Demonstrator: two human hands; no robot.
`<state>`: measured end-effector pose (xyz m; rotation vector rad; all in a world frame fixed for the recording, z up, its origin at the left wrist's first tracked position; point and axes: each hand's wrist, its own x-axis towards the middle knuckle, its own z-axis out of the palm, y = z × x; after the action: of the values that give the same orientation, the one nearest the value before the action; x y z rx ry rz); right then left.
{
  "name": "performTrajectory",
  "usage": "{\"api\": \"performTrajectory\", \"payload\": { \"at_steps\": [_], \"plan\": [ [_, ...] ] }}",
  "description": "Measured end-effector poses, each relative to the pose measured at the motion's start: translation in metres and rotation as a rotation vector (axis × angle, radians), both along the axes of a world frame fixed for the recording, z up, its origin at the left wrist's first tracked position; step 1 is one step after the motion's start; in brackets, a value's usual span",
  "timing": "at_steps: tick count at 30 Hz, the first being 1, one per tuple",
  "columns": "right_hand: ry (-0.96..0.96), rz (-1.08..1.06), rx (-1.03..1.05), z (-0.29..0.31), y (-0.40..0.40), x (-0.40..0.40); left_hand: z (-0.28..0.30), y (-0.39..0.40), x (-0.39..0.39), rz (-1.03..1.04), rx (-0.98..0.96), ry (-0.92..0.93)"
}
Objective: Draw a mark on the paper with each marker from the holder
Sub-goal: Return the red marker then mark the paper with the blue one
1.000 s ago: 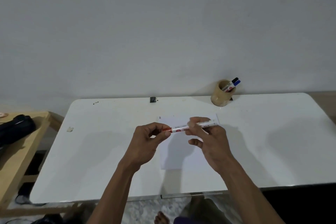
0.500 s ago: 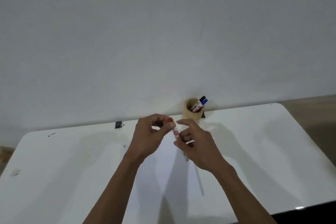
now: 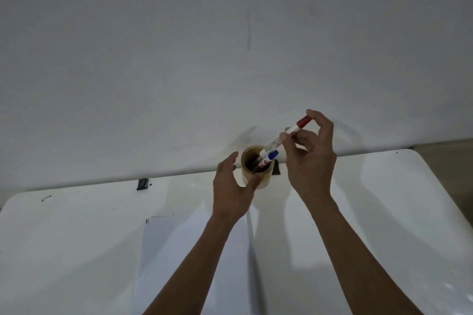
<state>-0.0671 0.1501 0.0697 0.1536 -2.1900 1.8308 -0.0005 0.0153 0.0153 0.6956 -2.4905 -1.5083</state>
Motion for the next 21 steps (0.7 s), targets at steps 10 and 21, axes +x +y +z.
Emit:
{"api": "performTrajectory", "payload": {
  "at_steps": [10, 21],
  "plan": [
    [-0.047, 0.041, 0.141, -0.040, -0.015, -0.025, -0.002, 0.020, -0.017, -0.014, -0.035, 0.104],
    [-0.126, 0.006, 0.276, -0.060, -0.025, -0.024, -0.024, 0.016, -0.020, 0.040, 0.050, 0.132]
  ]
}}
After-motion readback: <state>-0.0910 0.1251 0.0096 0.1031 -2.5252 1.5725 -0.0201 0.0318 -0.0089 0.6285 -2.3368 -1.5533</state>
